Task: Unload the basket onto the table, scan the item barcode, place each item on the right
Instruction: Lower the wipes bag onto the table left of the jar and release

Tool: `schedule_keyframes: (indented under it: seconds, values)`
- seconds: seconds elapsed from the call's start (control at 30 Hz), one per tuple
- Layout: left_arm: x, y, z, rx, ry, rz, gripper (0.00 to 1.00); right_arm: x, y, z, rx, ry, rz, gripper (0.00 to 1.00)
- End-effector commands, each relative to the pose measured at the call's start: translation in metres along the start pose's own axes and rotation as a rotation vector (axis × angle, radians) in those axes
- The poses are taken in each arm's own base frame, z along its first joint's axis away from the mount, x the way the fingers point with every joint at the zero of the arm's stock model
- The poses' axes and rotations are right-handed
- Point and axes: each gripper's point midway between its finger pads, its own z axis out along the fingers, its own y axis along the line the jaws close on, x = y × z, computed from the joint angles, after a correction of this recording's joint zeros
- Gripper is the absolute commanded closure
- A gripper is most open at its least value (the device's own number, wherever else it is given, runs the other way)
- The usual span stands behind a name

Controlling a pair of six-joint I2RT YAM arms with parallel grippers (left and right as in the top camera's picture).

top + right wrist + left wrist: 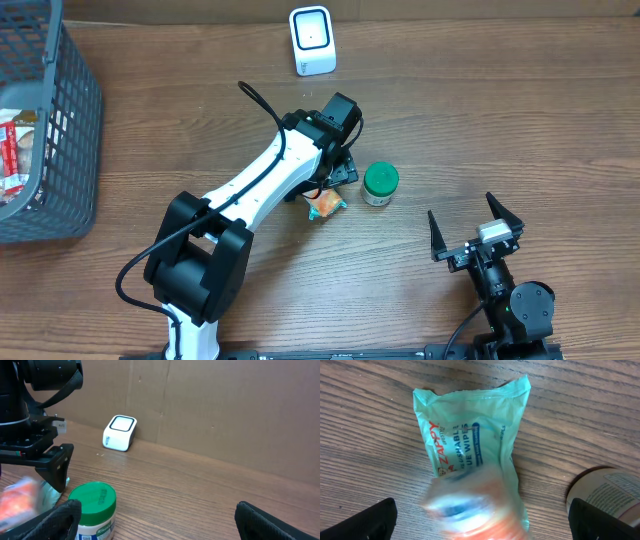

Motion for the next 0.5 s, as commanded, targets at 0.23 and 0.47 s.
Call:
schedule_keyframes:
  seconds: [0.23,0.47]
  values:
    - [0.003,0.003,-0.004,-0.003,0.006,0.07,0.0,0.002,0.0,0.0,0.002,-0.001,-0.001,0.0]
    - [0.017,-0.008,-0.005,0.062,0.082,0.07,0.07,0.002,0.0,0.0,0.002,-0.001,-0.001,0.0]
